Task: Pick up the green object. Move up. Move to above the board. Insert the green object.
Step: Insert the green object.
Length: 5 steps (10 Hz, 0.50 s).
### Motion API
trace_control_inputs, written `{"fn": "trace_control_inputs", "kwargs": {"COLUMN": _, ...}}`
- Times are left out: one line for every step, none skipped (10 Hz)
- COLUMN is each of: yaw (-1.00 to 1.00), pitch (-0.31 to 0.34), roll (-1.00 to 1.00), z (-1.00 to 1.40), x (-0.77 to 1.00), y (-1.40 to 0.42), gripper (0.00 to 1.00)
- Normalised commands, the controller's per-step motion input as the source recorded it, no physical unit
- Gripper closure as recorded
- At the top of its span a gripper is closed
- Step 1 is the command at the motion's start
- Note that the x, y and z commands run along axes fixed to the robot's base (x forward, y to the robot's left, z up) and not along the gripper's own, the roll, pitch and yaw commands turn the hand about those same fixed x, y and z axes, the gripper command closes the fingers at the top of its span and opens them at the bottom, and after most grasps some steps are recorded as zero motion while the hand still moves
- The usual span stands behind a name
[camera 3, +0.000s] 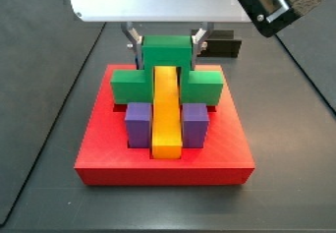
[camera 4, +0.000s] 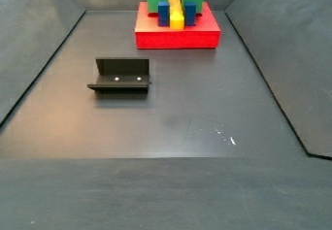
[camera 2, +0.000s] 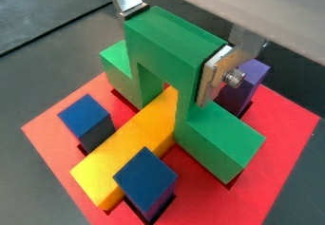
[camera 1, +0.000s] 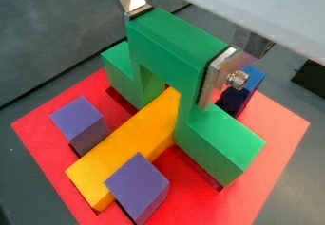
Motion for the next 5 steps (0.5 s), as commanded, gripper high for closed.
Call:
{"fn": "trace_control_inputs", "kwargs": {"yaw": 0.0, "pitch": -0.039, "roll": 0.0, "z": -0.11, "x": -0.03, "y": 0.0, "gripper": 1.0}}
{"fn": "trace_control_inputs", "kwargs": {"yaw": 0.0, "pitch": -0.037, "roll": 0.0, "z": -0.07, "x": 0.0, "y": 0.0, "gripper": 1.0}}
{"fn": "trace_control_inputs", "kwargs": {"yaw": 0.0, "pitch": -0.034, "roll": 0.0, "z": -0.07, "x": 0.0, "y": 0.0, "gripper": 1.0}}
{"fn": "trace_control_inputs", "kwargs": {"yaw": 0.0, "pitch": -0.034, "roll": 0.0, "z": -0.07, "x": 0.0, "y": -0.01, "gripper": 1.0}}
{"fn": "trace_control_inputs", "kwargs": {"yaw": 0.0, "pitch": -0.041, "roll": 0.0, "z": -0.1, "x": 0.0, "y": -0.03, "gripper": 1.0}}
